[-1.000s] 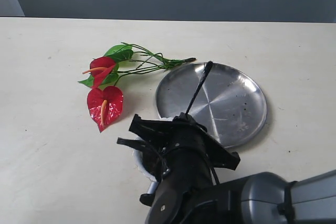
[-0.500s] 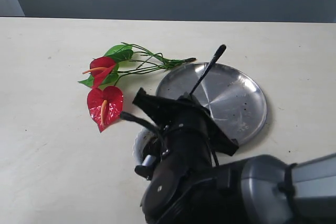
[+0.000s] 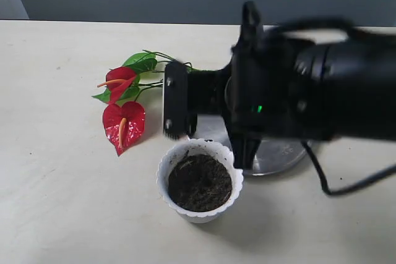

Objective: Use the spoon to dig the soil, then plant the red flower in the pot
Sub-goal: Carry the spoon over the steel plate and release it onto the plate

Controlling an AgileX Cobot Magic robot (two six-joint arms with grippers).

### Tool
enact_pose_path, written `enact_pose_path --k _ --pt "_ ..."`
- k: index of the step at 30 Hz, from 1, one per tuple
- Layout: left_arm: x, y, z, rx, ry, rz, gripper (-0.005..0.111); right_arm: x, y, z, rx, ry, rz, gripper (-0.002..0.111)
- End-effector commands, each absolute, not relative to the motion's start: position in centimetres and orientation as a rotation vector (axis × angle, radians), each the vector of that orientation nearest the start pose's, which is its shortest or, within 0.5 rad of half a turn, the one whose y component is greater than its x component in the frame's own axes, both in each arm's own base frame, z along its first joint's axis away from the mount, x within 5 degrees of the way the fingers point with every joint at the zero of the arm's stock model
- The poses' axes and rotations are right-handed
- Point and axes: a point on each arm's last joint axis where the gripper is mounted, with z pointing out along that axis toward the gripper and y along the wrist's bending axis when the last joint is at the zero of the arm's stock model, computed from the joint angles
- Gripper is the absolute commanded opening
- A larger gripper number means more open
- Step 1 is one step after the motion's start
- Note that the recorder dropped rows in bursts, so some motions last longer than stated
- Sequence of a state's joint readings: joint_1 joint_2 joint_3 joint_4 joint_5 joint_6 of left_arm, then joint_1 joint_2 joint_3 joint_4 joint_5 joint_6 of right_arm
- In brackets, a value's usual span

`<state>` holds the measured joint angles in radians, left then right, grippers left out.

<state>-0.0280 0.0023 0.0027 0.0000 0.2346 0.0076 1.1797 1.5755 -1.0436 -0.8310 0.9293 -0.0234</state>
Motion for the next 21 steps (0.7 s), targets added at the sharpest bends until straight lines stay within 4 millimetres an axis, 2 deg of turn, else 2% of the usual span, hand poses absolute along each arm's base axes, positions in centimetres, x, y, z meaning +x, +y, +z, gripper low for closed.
enact_pose_path --k 1,5,8,14,21 --pt "5.5 -0.2 19.2 0.033 1.716 -0.019 0.000 20.6 24.5 27.3 -1.517 2.056 -0.342 -0.001" --pt "5.5 -0.2 19.2 0.033 1.716 -0.019 0.000 25.6 21.9 27.8 -1.235 2.252 -0.222 -0.001" --pt "5.5 -0.2 19.2 0.033 1.716 -0.019 0.000 28.1 20.7 27.0 -1.109 2.338 -0.146 -0.001" --pt "5.5 -0.2 19.2 0.033 1.716 -0.019 0.000 31.0 20.0 21.8 -1.132 2.486 -0.085 -0.001" --pt "5.5 -0.2 19.2 0.033 1.716 -0.019 0.000 32.8 20.6 16.4 -1.136 2.546 -0.073 -0.001"
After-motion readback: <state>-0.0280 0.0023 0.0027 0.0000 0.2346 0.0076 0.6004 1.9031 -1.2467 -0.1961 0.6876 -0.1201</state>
